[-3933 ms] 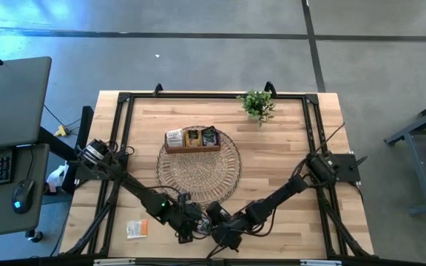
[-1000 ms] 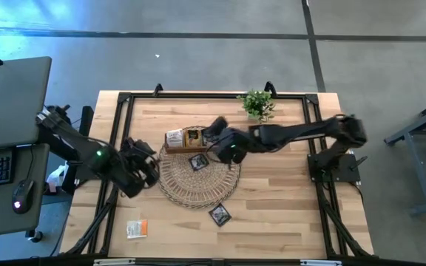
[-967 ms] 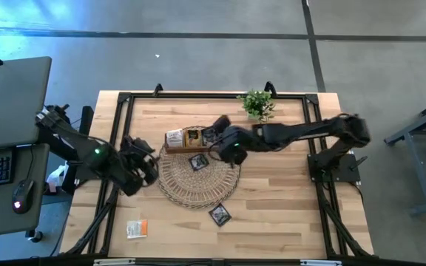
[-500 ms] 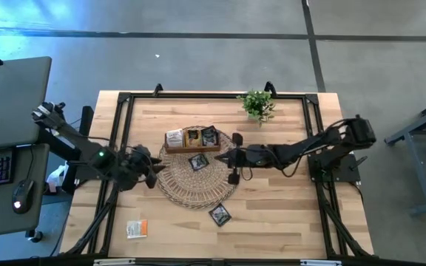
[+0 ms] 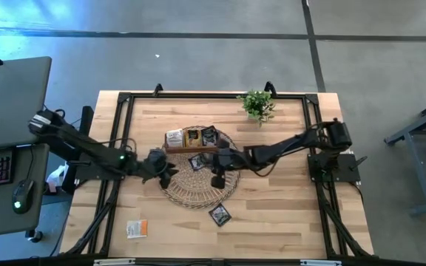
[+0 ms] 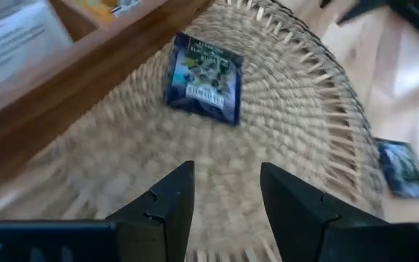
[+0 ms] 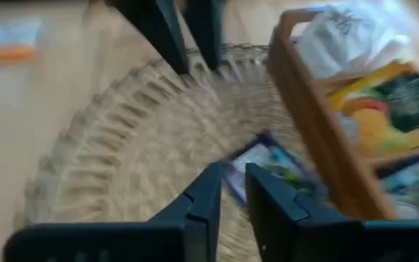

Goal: Pick & Place Tea
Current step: Put the violet tea packet into the right compartment of the wooden organizer

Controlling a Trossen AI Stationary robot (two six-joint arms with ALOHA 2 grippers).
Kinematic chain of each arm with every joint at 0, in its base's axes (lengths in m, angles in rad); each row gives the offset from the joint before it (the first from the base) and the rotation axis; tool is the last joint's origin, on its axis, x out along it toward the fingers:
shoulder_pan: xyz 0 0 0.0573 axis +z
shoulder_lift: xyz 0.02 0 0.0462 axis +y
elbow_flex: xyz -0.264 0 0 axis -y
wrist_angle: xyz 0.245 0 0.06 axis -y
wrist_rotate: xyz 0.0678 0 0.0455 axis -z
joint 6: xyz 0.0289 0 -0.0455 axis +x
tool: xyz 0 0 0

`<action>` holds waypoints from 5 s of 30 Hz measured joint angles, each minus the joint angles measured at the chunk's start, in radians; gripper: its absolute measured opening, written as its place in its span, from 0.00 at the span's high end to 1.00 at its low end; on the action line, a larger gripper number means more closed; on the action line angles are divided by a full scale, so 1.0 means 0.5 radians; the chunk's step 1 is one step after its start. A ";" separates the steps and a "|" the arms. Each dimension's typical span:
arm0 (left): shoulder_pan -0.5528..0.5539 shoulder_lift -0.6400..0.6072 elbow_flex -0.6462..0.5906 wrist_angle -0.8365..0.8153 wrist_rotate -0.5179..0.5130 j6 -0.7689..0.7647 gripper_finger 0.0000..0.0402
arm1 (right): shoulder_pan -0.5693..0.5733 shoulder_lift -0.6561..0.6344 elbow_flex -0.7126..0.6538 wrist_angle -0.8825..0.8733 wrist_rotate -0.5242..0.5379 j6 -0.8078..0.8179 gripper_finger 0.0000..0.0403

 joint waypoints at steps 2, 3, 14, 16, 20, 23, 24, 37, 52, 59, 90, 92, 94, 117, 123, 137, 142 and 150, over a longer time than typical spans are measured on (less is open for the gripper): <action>0.115 0.099 0.001 0.107 0.093 0.087 0.61 | -0.019 0.025 0.041 -0.004 -0.123 0.153 0.82; 0.167 0.122 0.000 0.139 0.134 0.123 0.61 | -0.030 0.028 0.045 0.000 -0.179 0.230 0.81; 0.456 0.357 0.004 0.399 0.397 0.389 0.61 | -0.120 0.123 0.041 -0.276 -0.023 1.158 0.72; 0.456 0.427 0.004 0.438 0.397 0.409 0.61 | -0.119 0.186 0.041 -0.257 0.002 1.266 0.72; 0.455 0.532 0.002 0.547 0.385 0.407 0.61 | -0.147 0.311 0.039 -0.163 -0.129 1.441 0.72; 0.456 0.664 0.005 0.626 0.352 0.408 0.61 | -0.170 0.339 0.042 -0.131 -0.119 1.443 0.72; 0.456 0.707 0.013 0.653 0.342 0.408 0.61 | -0.178 0.341 0.042 -0.131 -0.110 1.442 0.72; 0.455 0.984 0.226 0.720 0.301 0.490 0.61 | -0.224 0.345 0.040 -0.093 -0.083 1.613 0.72; 0.455 0.997 0.251 0.722 0.321 0.495 0.61 | -0.235 0.345 0.040 -0.137 0.002 1.415 0.98; 0.455 0.997 0.254 0.712 0.337 0.495 0.61 | -0.234 0.332 0.040 -0.141 -0.003 1.260 0.99; 0.453 0.996 0.254 0.683 0.339 0.489 0.61 | -0.566 -0.311 0.039 -0.770 0.330 -0.952 1.00; 0.453 0.996 0.254 0.682 0.337 0.489 0.61 | -0.578 -0.311 0.039 -0.753 0.228 -1.079 1.00; 0.453 0.996 0.254 0.682 0.337 0.489 0.61 | -0.578 -0.311 0.039 -0.717 0.134 -1.155 1.00; 0.453 0.996 0.251 0.691 0.345 0.489 0.61 | -0.128 -0.329 0.039 -0.622 0.043 -0.882 0.71; 0.453 0.997 0.250 0.711 0.345 0.489 0.61 | 0.278 -0.294 0.040 -0.567 -0.087 -0.541 0.71; 0.453 0.999 0.251 0.739 0.389 0.447 0.61 | 0.735 0.151 0.040 -0.316 -0.301 0.213 0.71; 0.453 0.999 0.251 0.738 0.390 0.444 0.61 | 0.748 0.232 0.039 -0.303 -0.309 0.298 0.71; 0.453 0.998 0.254 0.730 0.438 0.455 0.61 | 0.721 0.284 0.045 -0.441 -0.150 0.474 0.71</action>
